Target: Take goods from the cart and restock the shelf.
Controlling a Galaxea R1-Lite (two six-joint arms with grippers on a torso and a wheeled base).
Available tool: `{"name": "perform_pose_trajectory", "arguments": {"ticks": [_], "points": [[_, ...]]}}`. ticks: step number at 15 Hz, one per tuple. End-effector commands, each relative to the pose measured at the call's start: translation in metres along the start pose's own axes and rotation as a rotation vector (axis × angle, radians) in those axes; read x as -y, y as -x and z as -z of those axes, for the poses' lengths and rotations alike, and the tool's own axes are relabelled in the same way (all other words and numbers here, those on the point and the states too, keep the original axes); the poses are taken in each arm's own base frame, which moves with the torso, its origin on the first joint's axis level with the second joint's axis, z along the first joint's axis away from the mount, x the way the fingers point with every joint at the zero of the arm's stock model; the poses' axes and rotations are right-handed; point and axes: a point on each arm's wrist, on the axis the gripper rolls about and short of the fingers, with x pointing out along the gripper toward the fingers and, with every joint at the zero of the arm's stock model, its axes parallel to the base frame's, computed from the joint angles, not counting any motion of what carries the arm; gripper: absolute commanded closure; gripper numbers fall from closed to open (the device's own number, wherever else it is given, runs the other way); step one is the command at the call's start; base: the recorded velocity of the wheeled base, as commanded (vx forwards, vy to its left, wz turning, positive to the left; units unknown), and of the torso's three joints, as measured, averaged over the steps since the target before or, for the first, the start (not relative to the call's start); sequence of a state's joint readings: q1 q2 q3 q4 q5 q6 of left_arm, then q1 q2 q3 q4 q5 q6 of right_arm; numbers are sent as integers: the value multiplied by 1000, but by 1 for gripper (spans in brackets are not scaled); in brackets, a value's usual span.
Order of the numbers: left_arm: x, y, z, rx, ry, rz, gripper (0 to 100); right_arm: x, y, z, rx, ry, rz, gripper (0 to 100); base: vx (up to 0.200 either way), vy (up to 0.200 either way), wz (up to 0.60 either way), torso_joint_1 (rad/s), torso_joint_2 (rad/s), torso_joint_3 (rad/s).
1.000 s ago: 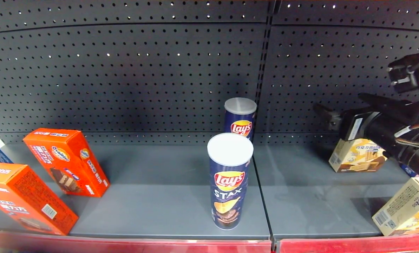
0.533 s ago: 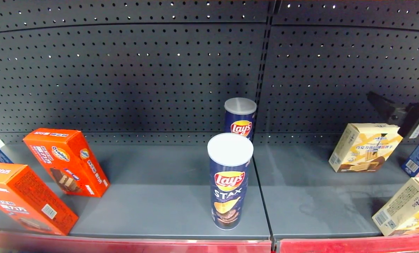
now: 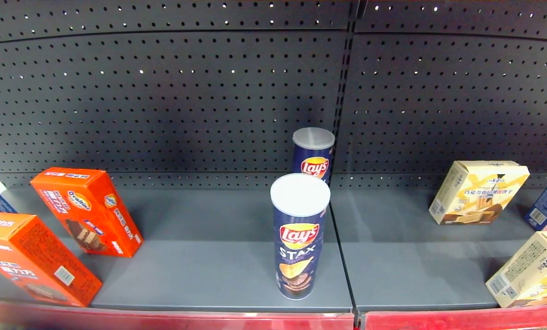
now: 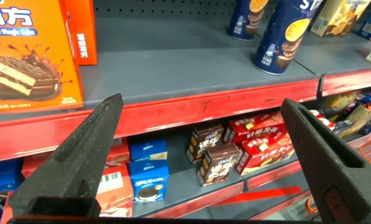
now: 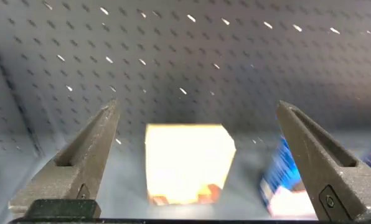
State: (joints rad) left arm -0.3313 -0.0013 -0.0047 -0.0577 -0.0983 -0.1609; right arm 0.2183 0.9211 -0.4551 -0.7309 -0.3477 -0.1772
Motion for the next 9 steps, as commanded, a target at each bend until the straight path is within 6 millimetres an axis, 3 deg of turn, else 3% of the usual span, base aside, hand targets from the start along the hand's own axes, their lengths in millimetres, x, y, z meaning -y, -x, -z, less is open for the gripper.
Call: {"name": "perform_pose_trajectory", "arguments": {"ticks": [1,3,5,9], "points": [[0,0,0,-1,-1,0,0,18,41,4,16,-3,53,0,0,0,0,0,0,0],[0,0,0,-1,-6,4,0,30,76,9,-37,-22,105,0,0,0,0,0,0,0],[1,0,0,-5,-7,29,0,34,96,17,-61,-23,96,0,0,0,0,0,0,0],[1,0,0,-8,-7,36,0,36,127,56,-66,-28,59,0,0,0,0,0,0,0]]}}
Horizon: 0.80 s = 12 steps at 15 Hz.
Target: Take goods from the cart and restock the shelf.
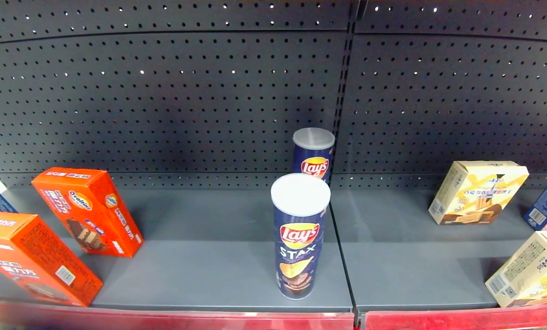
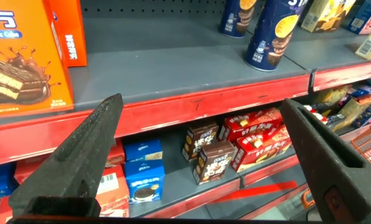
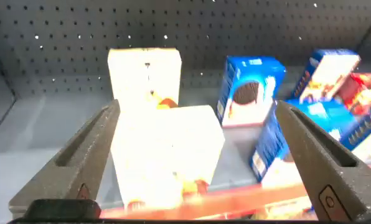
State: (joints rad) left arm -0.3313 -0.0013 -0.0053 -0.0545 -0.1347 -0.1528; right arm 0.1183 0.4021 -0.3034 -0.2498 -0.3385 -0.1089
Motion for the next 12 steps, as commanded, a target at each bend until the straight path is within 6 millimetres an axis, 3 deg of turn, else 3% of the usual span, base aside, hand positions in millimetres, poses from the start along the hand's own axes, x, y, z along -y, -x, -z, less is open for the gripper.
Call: {"name": "perform_pose_trajectory", "arguments": {"ticks": [1,6,7,8,9,12], "points": [[0,0,0,-1,2,-9,0,5,22,27,47,-24,-37,0,0,0,0,0,0,0],[2,4,-10,-8,-12,-16,0,5,31,56,1,-27,-31,0,0,0,0,0,0,0],[5,0,-39,-69,-2,32,0,6,34,57,-3,-13,-21,0,0,0,0,0,0,0],[6,-6,-55,-125,8,59,0,7,36,59,-4,2,-13,0,0,0,0,0,0,0],[8,-26,-82,-232,-1,74,0,7,39,61,-6,44,6,0,0,0,0,0,0,0],[4,-49,-75,-373,-111,-60,0,9,41,53,12,40,13,0,0,0,0,0,0,0]]}}
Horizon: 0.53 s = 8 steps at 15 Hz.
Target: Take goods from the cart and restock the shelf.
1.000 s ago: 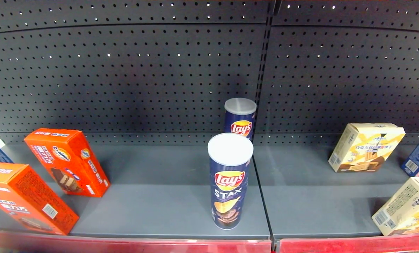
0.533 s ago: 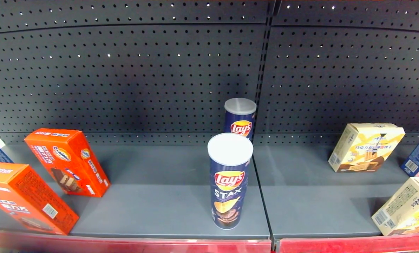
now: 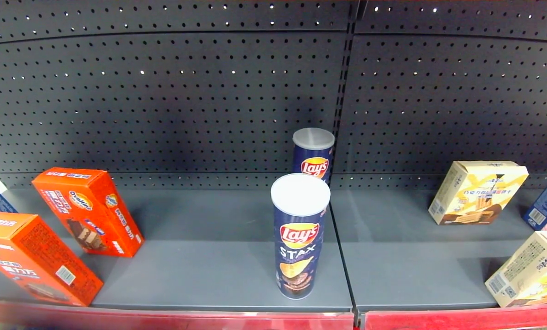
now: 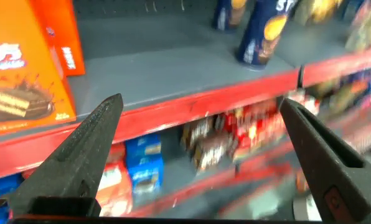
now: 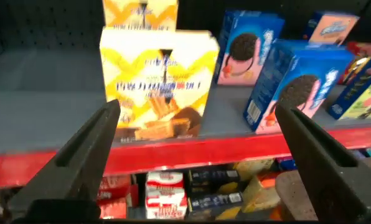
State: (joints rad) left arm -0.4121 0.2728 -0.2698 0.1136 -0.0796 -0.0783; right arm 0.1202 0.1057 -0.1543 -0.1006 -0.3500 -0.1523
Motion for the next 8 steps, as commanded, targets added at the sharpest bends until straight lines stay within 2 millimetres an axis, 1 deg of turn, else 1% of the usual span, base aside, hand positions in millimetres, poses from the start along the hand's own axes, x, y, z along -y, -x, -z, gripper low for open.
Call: {"name": "perform_pose_trajectory", "arguments": {"ticks": [1,2,4,5,6,8], "points": [[-3,-33,-22,-199,-70,-118,0,1,1,-1,14,-4,4,0,0,0,0,0,0,0],[-4,-39,-36,-197,-113,-176,0,0,1,0,10,-1,2,0,0,0,0,0,0,0],[-5,-53,-54,-208,-98,-213,0,1,1,0,10,0,11,0,0,0,0,0,0,0],[-5,-65,-58,-248,-84,-214,0,2,2,-2,13,5,33,0,0,0,0,0,0,0],[-5,-73,-58,-284,-87,-182,0,2,2,-4,17,4,43,0,0,0,0,0,0,0],[-4,-80,-56,-323,-111,-105,0,3,2,-5,21,2,56,0,0,0,0,0,0,0]]}}
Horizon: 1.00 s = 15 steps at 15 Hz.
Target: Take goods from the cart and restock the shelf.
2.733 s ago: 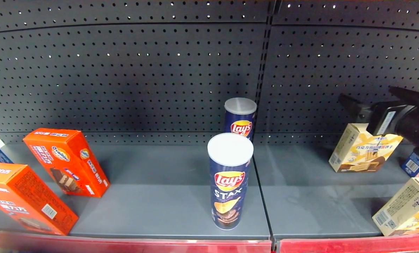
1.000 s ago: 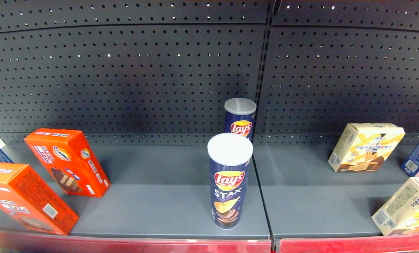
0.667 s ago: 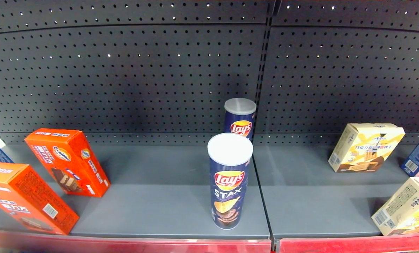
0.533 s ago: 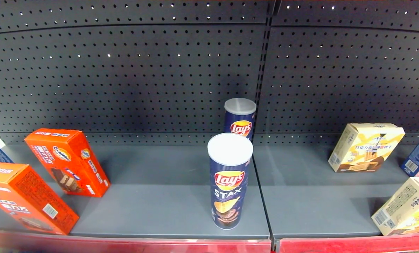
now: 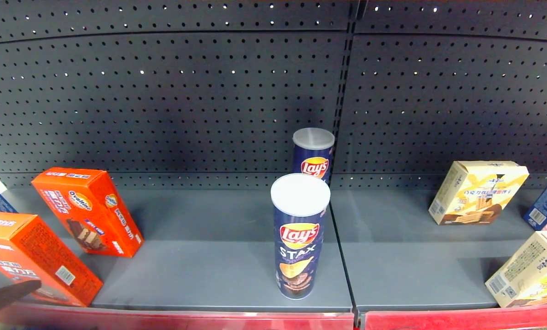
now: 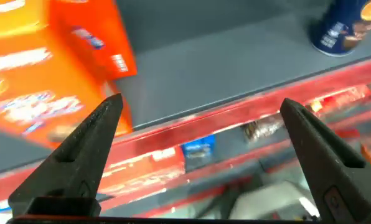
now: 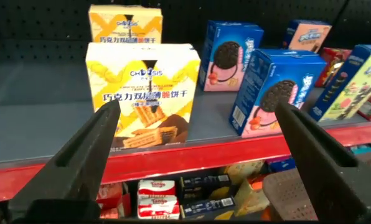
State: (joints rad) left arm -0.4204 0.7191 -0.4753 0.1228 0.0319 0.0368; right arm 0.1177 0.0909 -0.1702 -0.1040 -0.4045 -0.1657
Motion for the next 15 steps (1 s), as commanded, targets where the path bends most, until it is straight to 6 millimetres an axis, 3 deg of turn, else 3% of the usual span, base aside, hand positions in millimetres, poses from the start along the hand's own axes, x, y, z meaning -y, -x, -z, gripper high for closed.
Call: {"name": "perform_pose_trajectory", "arguments": {"ticks": [1,4,7,11,15], "points": [[2,-19,-3,-86,-33,68,0,0,-1,-1,-5,3,9,0,0,0,0,0,0,0],[4,-29,-7,-96,-39,105,0,-1,-1,2,-11,30,7,0,0,0,0,0,0,0],[6,-65,-23,-37,-34,173,0,0,-1,3,-15,34,21,0,0,0,0,0,0,0],[7,-86,-20,-87,-29,172,0,-2,-2,9,-36,41,19,0,0,0,0,0,0,0],[10,-119,-27,-37,-37,178,0,-3,-3,12,-44,47,17,0,0,0,0,0,0,0]]}}
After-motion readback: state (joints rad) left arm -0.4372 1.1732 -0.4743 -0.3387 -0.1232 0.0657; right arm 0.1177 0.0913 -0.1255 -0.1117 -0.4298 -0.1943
